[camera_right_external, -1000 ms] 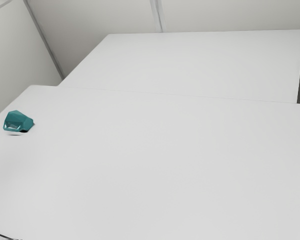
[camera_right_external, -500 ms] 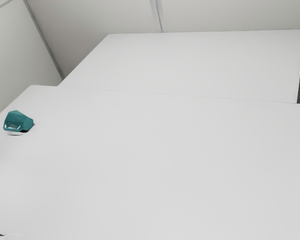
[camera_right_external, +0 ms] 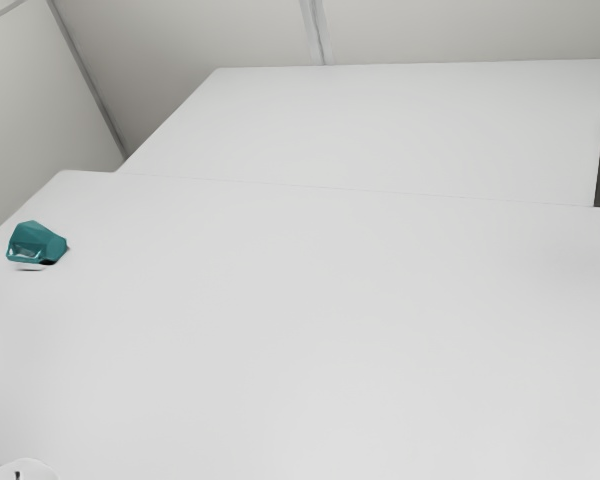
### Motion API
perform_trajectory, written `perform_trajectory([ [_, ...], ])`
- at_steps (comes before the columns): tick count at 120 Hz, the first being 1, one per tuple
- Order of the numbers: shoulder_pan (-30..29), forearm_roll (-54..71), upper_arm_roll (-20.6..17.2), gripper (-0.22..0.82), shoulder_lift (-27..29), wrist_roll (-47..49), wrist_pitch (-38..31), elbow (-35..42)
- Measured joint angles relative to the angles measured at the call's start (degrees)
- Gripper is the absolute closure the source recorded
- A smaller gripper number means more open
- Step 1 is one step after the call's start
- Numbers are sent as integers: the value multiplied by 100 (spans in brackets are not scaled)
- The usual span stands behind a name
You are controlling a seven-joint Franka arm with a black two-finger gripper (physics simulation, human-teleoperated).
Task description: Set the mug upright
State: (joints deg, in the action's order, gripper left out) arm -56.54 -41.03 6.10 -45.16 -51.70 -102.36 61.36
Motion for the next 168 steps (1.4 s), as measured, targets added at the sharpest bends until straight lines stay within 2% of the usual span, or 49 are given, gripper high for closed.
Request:
perform_trajectory([
  [24,-14,-597,-124,0,-460,-663,79,-380],
  [56,-24,-924,-135,0,-626,-1316,48,-430],
  [101,-24,-983,-371,0,-909,-1887,-262,-577],
  [131,14,-982,-418,0,-973,-2114,-883,-574],
  [168,46,-977,-891,0,-1303,-2281,-1593,-772],
])
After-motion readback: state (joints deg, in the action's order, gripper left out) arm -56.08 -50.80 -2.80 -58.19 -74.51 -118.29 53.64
